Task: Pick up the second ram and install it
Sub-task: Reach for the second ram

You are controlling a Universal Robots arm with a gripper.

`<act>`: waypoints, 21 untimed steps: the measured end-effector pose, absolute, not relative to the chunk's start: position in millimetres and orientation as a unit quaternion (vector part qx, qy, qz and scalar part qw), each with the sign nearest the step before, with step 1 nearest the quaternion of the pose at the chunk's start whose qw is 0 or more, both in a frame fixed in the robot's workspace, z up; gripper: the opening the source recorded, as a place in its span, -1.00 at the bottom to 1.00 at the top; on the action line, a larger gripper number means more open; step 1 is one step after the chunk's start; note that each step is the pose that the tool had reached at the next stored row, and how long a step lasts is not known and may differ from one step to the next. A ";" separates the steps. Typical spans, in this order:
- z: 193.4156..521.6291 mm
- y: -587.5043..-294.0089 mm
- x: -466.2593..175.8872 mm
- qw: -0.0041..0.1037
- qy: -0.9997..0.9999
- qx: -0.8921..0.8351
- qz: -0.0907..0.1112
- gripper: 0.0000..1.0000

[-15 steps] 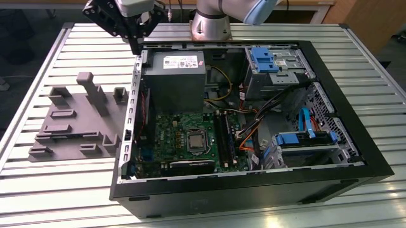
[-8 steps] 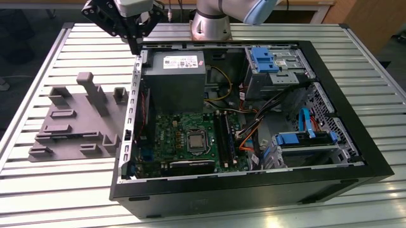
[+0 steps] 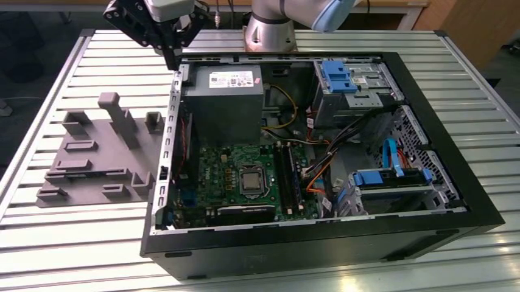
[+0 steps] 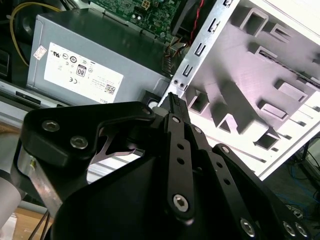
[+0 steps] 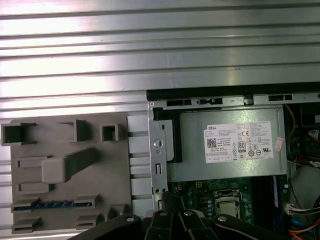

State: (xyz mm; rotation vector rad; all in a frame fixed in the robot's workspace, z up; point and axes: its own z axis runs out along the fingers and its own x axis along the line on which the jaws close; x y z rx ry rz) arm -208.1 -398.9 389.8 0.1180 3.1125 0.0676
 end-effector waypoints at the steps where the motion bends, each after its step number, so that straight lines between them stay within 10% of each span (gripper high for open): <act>1: 389.8 -398.9 -208.3 0.013 0.999 0.038 0.022 -0.79; 21: 389.8 -398.9 -212.2 0.013 0.999 0.038 0.022 -0.79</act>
